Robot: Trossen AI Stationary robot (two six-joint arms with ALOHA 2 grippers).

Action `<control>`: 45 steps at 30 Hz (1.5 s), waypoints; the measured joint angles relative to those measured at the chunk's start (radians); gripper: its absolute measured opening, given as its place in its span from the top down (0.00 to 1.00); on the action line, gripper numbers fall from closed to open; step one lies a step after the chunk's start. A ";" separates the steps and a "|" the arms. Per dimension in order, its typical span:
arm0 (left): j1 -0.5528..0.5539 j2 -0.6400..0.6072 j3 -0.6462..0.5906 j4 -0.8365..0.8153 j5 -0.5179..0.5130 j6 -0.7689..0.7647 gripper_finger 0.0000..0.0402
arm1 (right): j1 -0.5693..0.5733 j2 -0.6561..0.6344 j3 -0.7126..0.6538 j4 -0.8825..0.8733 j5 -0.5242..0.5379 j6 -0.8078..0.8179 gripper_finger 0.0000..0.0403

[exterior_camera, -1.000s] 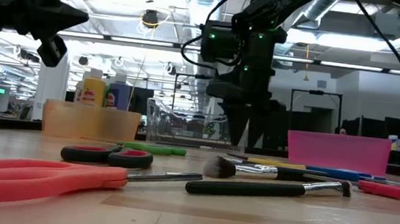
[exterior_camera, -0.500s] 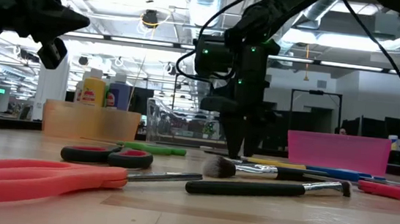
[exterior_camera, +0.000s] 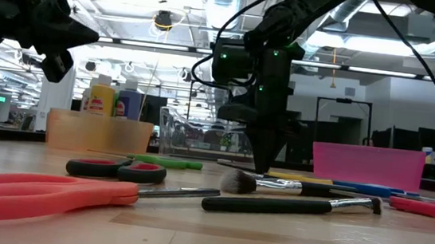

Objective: Pick & Place Paint Supplies
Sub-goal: Put the black paint brush into the transparent bin

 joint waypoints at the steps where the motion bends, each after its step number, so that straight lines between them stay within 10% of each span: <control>1: 0.000 0.006 0.000 0.000 0.000 0.000 0.99 | 0.000 0.000 0.000 0.000 0.000 0.000 0.98; 24: 0.000 0.044 0.000 0.003 0.001 -0.001 0.99 | 0.022 -0.167 -0.006 0.040 0.011 -0.093 0.98; 45: 0.000 -0.135 0.002 -0.019 0.019 0.000 0.99 | 0.109 0.206 0.420 -0.200 0.032 -0.261 0.47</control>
